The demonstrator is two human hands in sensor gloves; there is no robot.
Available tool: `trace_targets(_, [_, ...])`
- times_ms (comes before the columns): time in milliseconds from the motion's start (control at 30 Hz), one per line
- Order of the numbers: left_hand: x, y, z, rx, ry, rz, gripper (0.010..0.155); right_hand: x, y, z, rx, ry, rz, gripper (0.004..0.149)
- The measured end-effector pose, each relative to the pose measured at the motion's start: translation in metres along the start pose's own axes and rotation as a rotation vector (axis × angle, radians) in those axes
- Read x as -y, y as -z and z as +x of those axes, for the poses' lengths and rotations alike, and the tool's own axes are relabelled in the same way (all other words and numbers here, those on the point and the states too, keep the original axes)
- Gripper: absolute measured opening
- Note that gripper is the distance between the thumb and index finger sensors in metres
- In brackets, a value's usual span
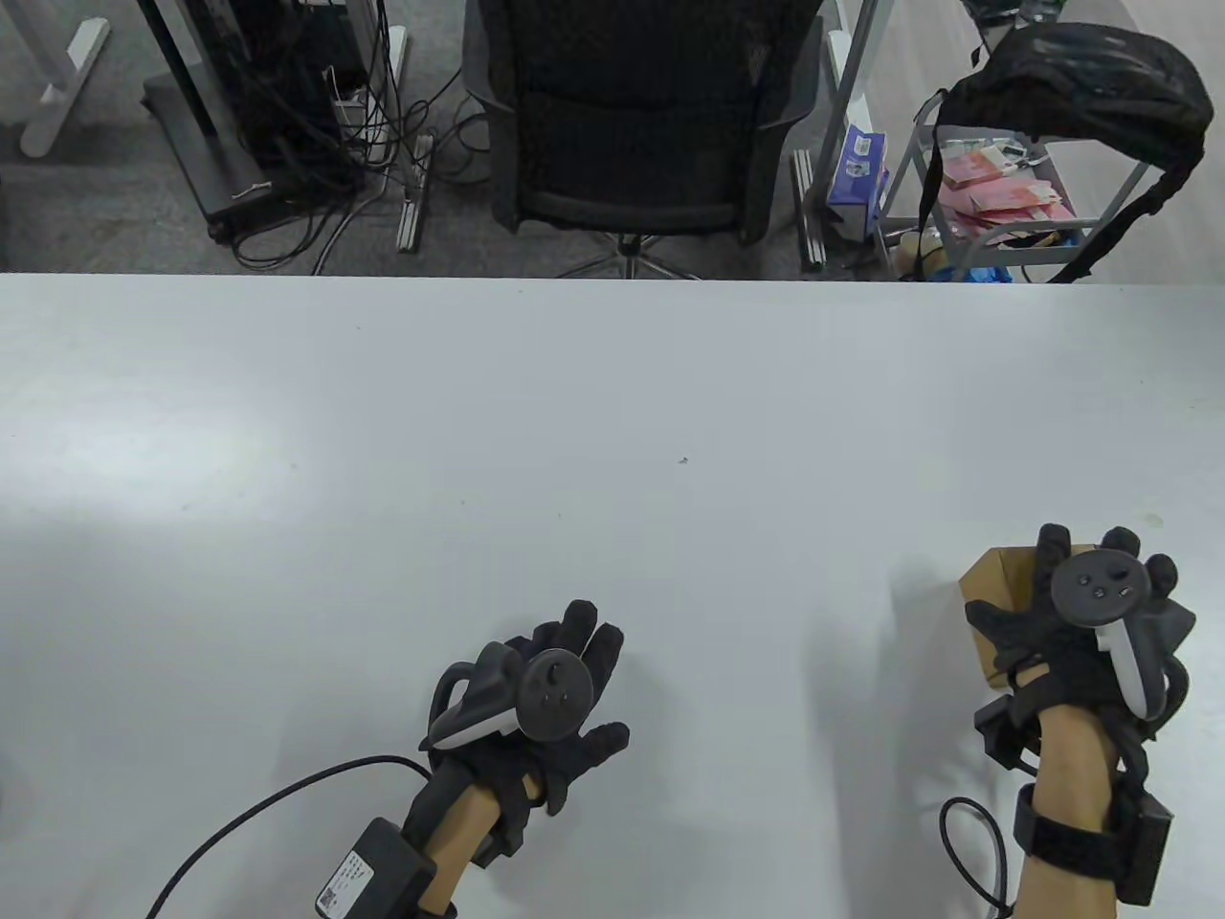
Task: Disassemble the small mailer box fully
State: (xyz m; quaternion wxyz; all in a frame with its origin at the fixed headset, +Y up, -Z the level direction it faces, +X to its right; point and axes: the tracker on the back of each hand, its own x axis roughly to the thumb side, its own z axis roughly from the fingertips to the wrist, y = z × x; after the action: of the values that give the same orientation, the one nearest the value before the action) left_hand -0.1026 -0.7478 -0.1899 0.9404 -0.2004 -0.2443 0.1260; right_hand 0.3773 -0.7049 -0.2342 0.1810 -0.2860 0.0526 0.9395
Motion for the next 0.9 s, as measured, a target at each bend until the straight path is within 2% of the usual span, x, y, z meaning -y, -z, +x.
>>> trace_targets(100, [0.0, 0.0, 0.0, -0.003, -0.003, -0.003, 0.089, -0.006, 0.005, -0.008, -0.005, 0.077, 0.094, 0.091])
trace_targets(333, [0.0, -0.002, -0.001, 0.0, -0.011, -0.017, 0.089, -0.005, 0.006, -0.01, -0.009, 0.008, 0.084, 0.087])
trace_targets(633, [-0.001, -0.003, -0.001, 0.001, -0.012, -0.019, 0.089, -0.004, 0.006, -0.016, 0.064, 0.073, -0.039, 0.086])
trace_targets(700, [-0.001, -0.002, 0.0, 0.003, -0.01, -0.015, 0.089, -0.003, 0.002, -0.013, 0.069, 0.08, -0.088, 0.086])
trace_targets(900, [-0.001, -0.003, -0.001, 0.0, -0.01, -0.013, 0.089, -0.004, -0.026, 0.013, 0.081, 0.055, -0.115, 0.086])
